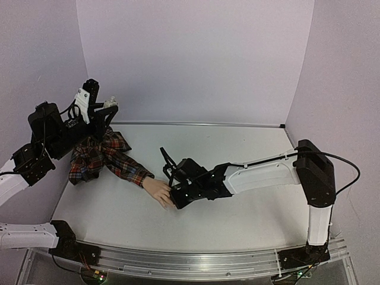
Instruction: Paint the nails
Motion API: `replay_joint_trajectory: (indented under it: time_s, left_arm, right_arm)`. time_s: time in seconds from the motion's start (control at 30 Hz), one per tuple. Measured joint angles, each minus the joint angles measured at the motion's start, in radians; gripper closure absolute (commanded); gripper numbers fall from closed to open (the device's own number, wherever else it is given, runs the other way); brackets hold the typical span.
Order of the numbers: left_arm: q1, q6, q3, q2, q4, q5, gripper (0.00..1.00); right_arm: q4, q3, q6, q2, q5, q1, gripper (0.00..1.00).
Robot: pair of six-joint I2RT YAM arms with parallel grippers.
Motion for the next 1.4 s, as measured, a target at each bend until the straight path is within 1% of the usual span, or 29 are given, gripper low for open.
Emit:
replay_joint_trajectory:
  time_s: [0.47,1.4]
  left_arm:
    - [0.000,0.000,0.000,0.000,0.000,0.000,1.00]
    - [0.000,0.000,0.000,0.000,-0.010,0.001,1.00]
  right_arm:
    - [0.000,-0.004,0.002,0.001,0.023,-0.003,1.00]
    - [0.000,-0.004,0.007,0.001,-0.001,-0.006,1.00]
